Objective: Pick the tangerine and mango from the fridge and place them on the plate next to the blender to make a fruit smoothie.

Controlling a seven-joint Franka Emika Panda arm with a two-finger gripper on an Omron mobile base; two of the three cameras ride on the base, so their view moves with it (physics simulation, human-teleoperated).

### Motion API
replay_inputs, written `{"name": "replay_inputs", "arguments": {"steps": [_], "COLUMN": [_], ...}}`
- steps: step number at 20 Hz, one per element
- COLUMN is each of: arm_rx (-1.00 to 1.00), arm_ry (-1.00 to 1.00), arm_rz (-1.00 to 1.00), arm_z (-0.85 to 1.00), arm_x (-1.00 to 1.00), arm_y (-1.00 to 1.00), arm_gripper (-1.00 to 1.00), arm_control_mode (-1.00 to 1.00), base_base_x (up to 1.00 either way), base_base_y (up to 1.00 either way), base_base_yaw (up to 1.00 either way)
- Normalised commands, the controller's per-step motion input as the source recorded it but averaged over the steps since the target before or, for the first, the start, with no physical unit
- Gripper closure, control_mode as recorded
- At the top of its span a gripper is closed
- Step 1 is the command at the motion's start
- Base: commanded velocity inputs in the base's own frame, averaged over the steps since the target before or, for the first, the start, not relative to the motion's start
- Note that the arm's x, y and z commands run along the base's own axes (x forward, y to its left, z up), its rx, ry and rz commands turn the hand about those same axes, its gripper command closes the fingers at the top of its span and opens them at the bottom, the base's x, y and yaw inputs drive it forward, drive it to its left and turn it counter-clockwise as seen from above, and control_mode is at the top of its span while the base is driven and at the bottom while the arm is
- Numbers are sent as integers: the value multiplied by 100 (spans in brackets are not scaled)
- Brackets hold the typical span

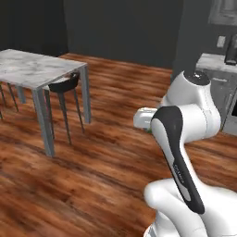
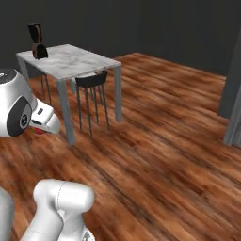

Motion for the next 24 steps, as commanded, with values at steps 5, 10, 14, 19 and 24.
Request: {"name": "replay_inputs", "arguments": {"steps": [5,10,14,19,24], "arm_rx": [0,0,0,0,0], "arm_ry": [0,0,0,0,0], "arm_rz": [0,0,0,0,0], "arm_z": [0,0,0,0,0], "arm_x": [0,0,0,0,0], "arm_y": [0,0,0,0,0], "arm_gripper": [100,100,100,100,100], "arm_control_mode": [100,100,100,100,100], "base_base_x": [42,53,52,52,59], "base_base_y": [0,0,-1,-36,-63], "base_base_yaw": [72,67,63,36,13]}}
